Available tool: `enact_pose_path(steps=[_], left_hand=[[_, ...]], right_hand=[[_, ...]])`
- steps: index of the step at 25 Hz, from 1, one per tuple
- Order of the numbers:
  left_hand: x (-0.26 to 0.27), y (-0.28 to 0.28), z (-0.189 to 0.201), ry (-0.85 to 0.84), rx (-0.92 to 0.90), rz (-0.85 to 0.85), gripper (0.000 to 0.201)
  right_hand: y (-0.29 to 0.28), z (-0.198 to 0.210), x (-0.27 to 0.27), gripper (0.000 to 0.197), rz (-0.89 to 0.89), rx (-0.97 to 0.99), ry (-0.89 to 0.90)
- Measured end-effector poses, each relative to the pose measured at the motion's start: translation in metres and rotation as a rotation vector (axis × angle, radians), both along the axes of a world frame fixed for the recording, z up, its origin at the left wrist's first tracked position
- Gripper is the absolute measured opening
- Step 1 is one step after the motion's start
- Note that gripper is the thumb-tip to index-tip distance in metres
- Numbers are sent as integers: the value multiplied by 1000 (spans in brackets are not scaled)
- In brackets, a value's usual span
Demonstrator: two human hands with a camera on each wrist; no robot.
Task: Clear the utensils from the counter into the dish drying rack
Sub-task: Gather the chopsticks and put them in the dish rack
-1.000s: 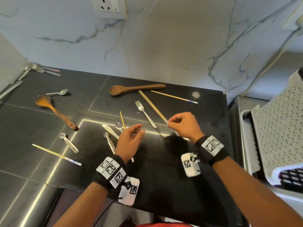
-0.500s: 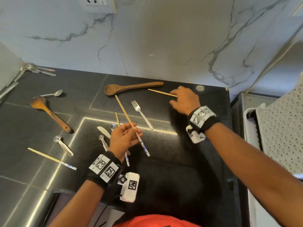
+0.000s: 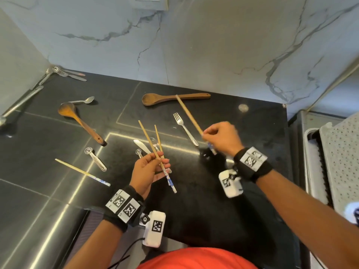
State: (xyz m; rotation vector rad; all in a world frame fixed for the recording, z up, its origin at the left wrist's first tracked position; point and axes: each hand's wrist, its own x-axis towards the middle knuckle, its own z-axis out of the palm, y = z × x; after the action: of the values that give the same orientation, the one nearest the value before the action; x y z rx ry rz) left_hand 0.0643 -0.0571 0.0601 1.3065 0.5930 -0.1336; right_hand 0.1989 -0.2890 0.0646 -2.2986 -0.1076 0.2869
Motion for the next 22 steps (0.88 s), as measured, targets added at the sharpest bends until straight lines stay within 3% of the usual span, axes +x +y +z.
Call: enact_pose_path(steps=[3,6,10,13,18,22], left_hand=[[-12,5,4,-17,-22,-7,23],[-25,15,9,-51,-28,-10,21],[-42,41,4,-55,-29,4,20],[-48,54,3,-45,-5,15,15],[-52,76,3,-32,-5,52,15],[-50,87,4,-41,-20,46,19]], right_hand=[[59,-2,-57,3,146,150,16],[106,-2,-95,14,307,146,-15],[127,-2,-111,18,420,81,-56],[122,-2,-100,19,338,-29,-63],[111,-19,-85,27,219,-396,-8],[118,-21,-86,19,184,-473,11]])
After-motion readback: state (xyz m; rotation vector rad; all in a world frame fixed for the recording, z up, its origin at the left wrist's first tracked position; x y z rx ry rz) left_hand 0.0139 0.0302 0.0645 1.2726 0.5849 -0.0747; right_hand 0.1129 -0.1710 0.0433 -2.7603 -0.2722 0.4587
